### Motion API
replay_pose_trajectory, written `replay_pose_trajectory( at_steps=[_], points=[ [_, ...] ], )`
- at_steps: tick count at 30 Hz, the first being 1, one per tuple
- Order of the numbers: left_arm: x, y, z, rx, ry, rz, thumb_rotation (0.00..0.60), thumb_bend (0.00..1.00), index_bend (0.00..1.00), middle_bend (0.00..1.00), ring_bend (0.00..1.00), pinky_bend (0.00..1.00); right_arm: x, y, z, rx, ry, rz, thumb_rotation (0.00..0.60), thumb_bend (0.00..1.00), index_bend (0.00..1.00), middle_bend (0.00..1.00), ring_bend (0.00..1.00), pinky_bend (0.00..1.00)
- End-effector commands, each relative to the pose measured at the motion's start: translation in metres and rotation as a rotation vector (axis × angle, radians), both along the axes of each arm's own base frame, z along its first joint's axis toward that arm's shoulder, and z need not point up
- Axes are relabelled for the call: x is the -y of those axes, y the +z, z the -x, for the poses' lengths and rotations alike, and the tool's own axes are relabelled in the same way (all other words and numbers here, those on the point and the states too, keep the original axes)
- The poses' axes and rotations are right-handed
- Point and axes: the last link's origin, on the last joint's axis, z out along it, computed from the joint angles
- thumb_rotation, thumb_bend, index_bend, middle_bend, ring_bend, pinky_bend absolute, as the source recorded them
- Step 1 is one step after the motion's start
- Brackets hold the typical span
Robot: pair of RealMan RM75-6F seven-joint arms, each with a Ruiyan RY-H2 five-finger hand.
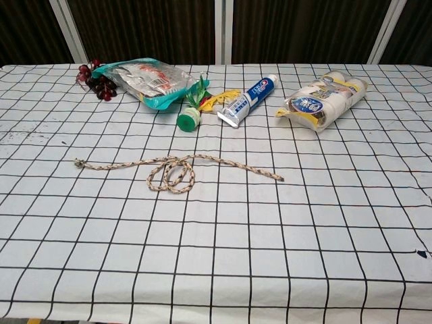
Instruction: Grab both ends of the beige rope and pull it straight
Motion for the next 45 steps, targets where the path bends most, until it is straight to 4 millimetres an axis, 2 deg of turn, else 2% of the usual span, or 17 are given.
replay_pose_trajectory(
  at_steps=[1, 14, 25, 35, 45],
  points=[
    [0.0, -0.002, -0.001, 0.006, -0.001, 0.005, 0.6, 0.06, 0.11, 0.12, 0.05, 0.17, -0.001, 0.001, -0.001, -0.002, 0.001, 0.0, 0.6, 0.2, 0.0, 0.0, 0.0, 0.0],
    [-0.006, -0.009, -0.019, 0.029, -0.059, 0.052, 0.6, 0.06, 0.12, 0.13, 0.05, 0.17, 0.0, -0.001, 0.001, 0.007, 0.007, -0.006, 0.6, 0.2, 0.0, 0.0, 0.0, 0.0],
    [-0.036, -0.05, -0.052, 0.062, -0.117, 0.201, 0.6, 0.06, 0.15, 0.15, 0.05, 0.19, 0.0, 0.001, 0.004, -0.008, -0.002, -0.009, 0.6, 0.2, 0.0, 0.0, 0.0, 0.0],
    [-0.066, -0.106, -0.084, 0.057, -0.153, 0.334, 0.6, 0.06, 0.15, 0.15, 0.05, 0.2, 0.006, 0.007, 0.005, -0.021, -0.009, 0.0, 0.6, 0.2, 0.0, 0.0, 0.0, 0.0],
    [-0.088, -0.138, -0.103, 0.022, -0.151, 0.362, 0.6, 0.06, 0.19, 0.15, 0.05, 0.2, 0.01, 0.005, 0.004, -0.022, -0.006, -0.012, 0.6, 0.2, 0.0, 0.0, 0.0, 0.0]
  ],
)
